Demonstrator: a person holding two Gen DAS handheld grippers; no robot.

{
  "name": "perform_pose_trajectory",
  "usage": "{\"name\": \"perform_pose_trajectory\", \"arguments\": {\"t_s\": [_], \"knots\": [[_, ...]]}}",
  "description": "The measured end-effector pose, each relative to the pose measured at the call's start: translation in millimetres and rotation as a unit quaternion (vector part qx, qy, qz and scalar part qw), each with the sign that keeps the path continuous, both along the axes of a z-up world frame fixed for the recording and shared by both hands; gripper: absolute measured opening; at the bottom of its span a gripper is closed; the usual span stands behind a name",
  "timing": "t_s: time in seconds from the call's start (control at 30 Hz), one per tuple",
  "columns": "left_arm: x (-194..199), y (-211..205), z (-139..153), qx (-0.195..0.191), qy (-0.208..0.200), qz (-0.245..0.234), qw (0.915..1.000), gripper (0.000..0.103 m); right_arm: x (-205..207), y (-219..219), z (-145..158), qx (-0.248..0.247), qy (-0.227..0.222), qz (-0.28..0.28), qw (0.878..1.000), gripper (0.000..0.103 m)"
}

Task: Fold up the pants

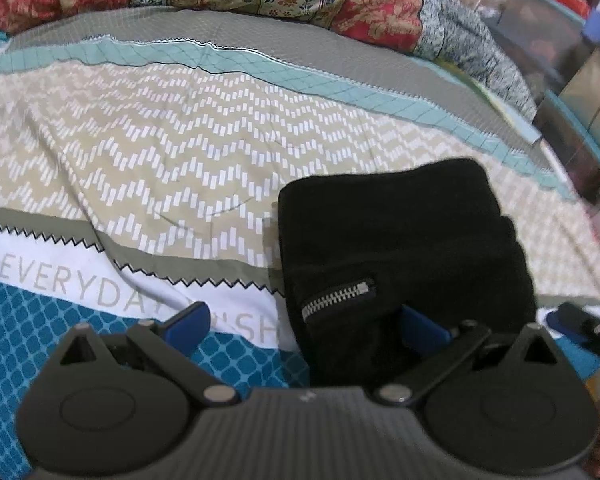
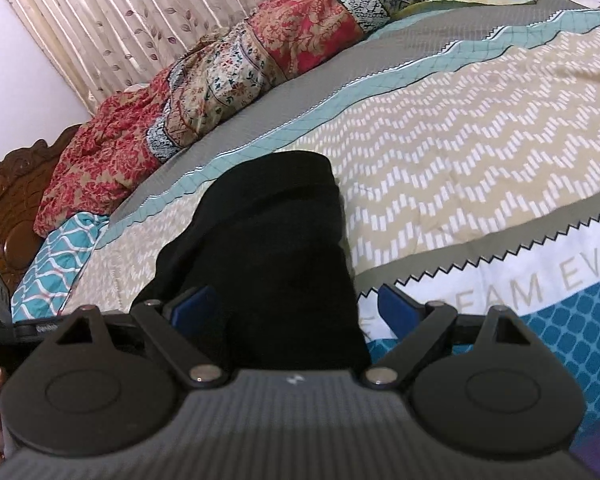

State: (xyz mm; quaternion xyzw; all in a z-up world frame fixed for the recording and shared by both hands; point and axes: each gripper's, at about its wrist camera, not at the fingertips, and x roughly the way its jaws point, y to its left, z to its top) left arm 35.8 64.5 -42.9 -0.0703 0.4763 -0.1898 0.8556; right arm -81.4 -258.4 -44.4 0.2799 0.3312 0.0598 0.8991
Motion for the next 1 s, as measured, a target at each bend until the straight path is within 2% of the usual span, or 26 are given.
{"name": "perform_pose_trajectory", "arguments": {"t_s": [0.23, 0.37, 0.5, 0.57, 0.63, 0.7, 0.83, 0.9, 0.97, 1.0], "knots": [[8.4, 17.8, -2.6, -0.06, 0.012, 0.005, 0.9981, 0.103, 8.8, 6.8, -9.0, 0.009, 0.007, 0.026, 1.0, 0.092], [17.0, 20.4, -13.4, -0.101, 0.041, 0.01, 0.994, 0.103, 12.5, 5.2, -12.9, 0.011, 0.012, 0.027, 1.0, 0.092], [27.8, 13.9, -30.0, -0.121, 0.078, 0.022, 0.9894, 0.103, 19.5, 0.6, -17.9, 0.01, 0.017, 0.028, 0.999, 0.093], [32.7, 5.7, -41.2, -0.143, 0.1, 0.015, 0.9845, 0.103, 25.3, -2.4, -23.4, 0.027, 0.023, 0.03, 0.999, 0.096], [35.0, -4.2, -50.4, -0.156, 0.112, 0.004, 0.9814, 0.103, 31.4, -5.7, -32.5, 0.065, 0.03, 0.039, 0.997, 0.098], [33.7, -15.8, -53.4, -0.153, 0.1, -0.007, 0.983, 0.103, 35.7, -5.7, -41.4, 0.094, 0.035, 0.044, 0.994, 0.103], [32.6, -26.9, -56.3, -0.164, 0.092, -0.025, 0.9818, 0.103, 39.3, 9.7, -37.6, 0.081, 0.022, 0.062, 0.995, 0.103], [32.9, -26.0, -53.9, -0.169, 0.092, -0.025, 0.9809, 0.096, 41.6, 24.1, -30.6, 0.068, 0.019, 0.094, 0.993, 0.082], [31.8, -25.5, -44.8, -0.171, 0.088, -0.031, 0.9807, 0.074, 39.2, 39.6, -15.0, 0.012, 0.005, 0.103, 0.995, 0.069], [31.2, -24.7, -37.3, -0.177, 0.082, -0.036, 0.9801, 0.071, 37.2, 43.9, -6.1, -0.003, -0.004, 0.106, 0.994, 0.062]]}}
